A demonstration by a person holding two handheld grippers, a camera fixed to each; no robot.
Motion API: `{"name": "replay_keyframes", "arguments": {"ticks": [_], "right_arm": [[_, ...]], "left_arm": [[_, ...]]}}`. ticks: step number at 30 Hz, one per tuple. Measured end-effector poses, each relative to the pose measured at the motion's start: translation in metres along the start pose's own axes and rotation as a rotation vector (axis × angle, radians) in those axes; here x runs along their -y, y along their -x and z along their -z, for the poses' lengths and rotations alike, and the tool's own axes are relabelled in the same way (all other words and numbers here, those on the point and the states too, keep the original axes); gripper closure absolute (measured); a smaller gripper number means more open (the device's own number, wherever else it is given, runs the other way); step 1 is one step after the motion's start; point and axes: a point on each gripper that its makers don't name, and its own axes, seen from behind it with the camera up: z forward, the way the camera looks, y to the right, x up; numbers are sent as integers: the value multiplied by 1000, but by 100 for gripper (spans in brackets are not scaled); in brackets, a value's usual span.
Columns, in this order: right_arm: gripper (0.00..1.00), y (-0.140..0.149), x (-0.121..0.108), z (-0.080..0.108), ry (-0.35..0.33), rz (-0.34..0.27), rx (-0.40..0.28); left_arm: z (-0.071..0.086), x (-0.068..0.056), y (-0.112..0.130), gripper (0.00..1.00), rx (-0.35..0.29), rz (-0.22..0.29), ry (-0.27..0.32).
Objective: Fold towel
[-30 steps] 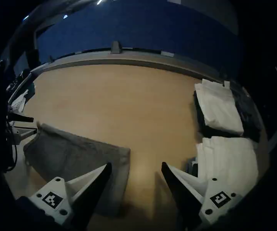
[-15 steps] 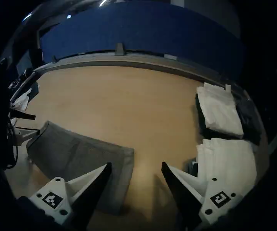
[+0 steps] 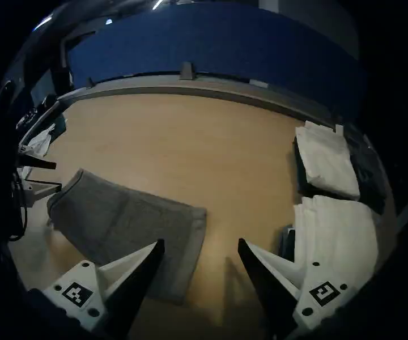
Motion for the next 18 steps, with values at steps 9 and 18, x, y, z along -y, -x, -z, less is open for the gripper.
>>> {"name": "replay_keyframes", "arguments": {"ticks": [9, 18], "right_arm": [[0, 16, 10, 20, -51, 53, 10], [0, 34, 19, 36, -92, 115, 28]], "left_arm": [[31, 5, 22, 6, -15, 38, -33], [68, 22, 51, 6, -46, 117, -140]]}}
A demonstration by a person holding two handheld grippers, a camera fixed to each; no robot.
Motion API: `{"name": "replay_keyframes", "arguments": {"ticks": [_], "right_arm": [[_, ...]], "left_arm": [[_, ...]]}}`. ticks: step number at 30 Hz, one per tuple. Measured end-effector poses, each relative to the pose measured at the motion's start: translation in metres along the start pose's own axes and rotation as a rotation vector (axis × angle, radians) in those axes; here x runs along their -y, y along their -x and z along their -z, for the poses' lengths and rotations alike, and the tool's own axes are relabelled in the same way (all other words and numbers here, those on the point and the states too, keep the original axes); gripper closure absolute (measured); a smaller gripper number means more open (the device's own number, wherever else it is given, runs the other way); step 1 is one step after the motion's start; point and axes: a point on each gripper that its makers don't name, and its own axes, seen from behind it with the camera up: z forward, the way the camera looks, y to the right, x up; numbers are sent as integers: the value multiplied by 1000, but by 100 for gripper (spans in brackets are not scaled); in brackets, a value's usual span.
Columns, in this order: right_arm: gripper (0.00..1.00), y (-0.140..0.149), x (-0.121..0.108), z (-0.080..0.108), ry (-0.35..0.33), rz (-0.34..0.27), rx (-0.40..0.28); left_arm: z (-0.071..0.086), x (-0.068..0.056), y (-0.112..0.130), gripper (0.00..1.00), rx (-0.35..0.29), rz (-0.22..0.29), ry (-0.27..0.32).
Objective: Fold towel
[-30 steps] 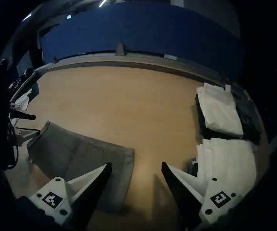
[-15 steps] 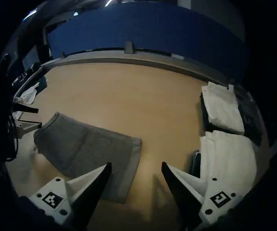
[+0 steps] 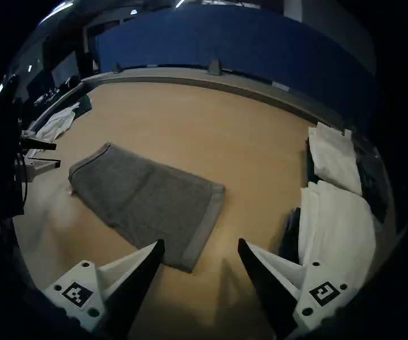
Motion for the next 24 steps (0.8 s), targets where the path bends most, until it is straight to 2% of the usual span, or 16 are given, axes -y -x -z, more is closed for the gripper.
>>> {"name": "replay_keyframes", "arguments": {"ticks": [6, 12, 17, 24], "right_arm": [[0, 9, 8, 2, -41, 12, 8], [0, 13, 14, 3, -69, 33, 18], [0, 18, 17, 4, -88, 59, 33], [0, 20, 15, 3, -91, 66, 43]], "left_arm": [[24, 15, 15, 6, -24, 73, -58], [52, 38, 30, 6, -52, 134, -131], [74, 50, 51, 6, -58, 180, -159], [82, 60, 63, 6, -56, 200, -181]]}}
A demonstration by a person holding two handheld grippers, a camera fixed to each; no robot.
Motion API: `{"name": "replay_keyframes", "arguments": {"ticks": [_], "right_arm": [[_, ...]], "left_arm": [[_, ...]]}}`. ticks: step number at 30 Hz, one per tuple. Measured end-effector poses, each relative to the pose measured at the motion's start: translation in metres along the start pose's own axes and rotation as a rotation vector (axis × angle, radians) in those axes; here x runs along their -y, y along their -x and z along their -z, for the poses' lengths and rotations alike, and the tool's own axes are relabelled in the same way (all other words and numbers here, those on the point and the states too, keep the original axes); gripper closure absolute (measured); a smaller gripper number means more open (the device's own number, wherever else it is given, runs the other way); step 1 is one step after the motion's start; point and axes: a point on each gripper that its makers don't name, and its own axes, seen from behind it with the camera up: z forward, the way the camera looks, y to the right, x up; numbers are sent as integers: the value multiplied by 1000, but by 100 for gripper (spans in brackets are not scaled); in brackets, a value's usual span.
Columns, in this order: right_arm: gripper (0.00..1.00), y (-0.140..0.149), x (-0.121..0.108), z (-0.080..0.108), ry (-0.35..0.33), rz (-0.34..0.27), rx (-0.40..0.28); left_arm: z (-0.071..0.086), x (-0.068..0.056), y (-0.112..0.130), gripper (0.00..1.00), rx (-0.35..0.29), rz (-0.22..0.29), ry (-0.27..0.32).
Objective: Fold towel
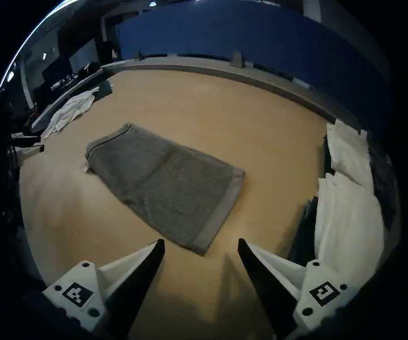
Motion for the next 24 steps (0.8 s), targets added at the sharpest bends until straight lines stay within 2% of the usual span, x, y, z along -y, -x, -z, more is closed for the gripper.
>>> {"name": "replay_keyframes", "arguments": {"ticks": [9, 16, 21, 24], "right_arm": [[0, 6, -1, -5, 0, 18, 11], [3, 15, 0, -16, -6, 38, 34], [12, 22, 4, -26, -21, 46, 48], [15, 25, 7, -31, -26, 43, 57]], "left_arm": [[5, 3, 0, 6, -9, 6, -7], [11, 14, 6, 6, -8, 12, -31], [18, 23, 14, 6, -3, 36, -50], [20, 28, 19, 6, 2, 48, -58]]}}
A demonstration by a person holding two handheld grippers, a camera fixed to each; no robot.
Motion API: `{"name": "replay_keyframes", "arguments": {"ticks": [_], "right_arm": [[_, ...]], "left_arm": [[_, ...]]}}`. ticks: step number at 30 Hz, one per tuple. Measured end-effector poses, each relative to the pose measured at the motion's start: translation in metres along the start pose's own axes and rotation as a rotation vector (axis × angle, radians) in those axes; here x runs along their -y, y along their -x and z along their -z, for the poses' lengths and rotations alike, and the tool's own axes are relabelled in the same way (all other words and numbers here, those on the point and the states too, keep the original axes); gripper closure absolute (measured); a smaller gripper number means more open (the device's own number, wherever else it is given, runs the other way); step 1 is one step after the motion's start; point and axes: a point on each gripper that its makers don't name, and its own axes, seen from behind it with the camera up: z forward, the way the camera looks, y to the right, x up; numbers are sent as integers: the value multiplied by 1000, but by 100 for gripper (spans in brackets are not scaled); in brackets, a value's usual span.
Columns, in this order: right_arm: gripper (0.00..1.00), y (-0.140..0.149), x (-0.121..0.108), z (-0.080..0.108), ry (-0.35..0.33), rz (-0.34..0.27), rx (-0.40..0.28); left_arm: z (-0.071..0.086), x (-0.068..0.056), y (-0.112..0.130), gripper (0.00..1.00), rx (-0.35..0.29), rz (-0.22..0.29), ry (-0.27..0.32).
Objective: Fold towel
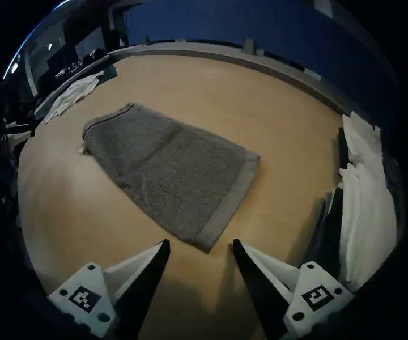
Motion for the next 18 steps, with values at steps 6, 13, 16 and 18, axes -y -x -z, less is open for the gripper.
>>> {"name": "replay_keyframes", "arguments": {"ticks": [6, 13, 16, 18], "right_arm": [[14, 3, 0, -5, 12, 8, 2], [38, 1, -4, -6, 26, 8, -1], [50, 2, -5, -7, 25, 2, 0], [61, 2, -5, -8, 24, -4, 0]], "left_arm": [[3, 8, 5, 6, 3, 3, -11], [4, 10, 5, 6, 2, 8, -11], [5, 11, 5, 6, 2, 10, -11], [6, 12, 6, 6, 2, 11, -13]]}}
